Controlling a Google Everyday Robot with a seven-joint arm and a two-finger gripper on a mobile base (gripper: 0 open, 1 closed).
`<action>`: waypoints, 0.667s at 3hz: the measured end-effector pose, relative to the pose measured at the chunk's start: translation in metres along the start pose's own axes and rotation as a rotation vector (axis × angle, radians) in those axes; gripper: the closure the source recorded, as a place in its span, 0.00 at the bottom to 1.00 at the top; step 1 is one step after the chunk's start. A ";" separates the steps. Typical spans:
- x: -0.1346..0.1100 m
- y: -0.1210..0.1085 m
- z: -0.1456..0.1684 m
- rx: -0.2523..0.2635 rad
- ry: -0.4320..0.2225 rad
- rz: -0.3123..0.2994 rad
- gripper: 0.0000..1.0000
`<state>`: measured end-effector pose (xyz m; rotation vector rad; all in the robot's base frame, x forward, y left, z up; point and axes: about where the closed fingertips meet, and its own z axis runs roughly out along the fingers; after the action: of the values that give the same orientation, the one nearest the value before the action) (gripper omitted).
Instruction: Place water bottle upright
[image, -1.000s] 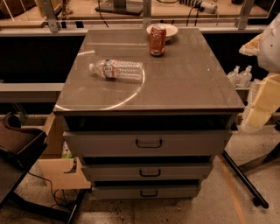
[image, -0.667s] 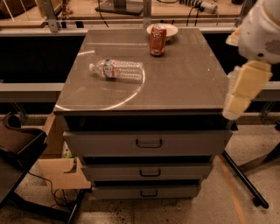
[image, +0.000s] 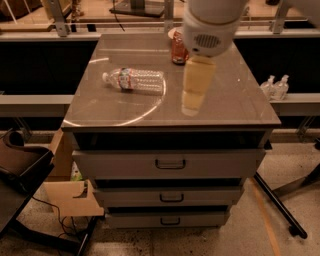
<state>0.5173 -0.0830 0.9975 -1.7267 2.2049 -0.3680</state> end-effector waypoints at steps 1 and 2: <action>-0.055 -0.001 0.006 0.066 0.015 -0.030 0.00; -0.055 -0.001 0.005 0.066 0.013 -0.030 0.00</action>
Offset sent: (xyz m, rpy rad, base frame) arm 0.0120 0.0430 -0.0040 -0.0386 -0.0350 0.0130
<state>0.5327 -0.0297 0.9979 -1.7290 2.1526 -0.4556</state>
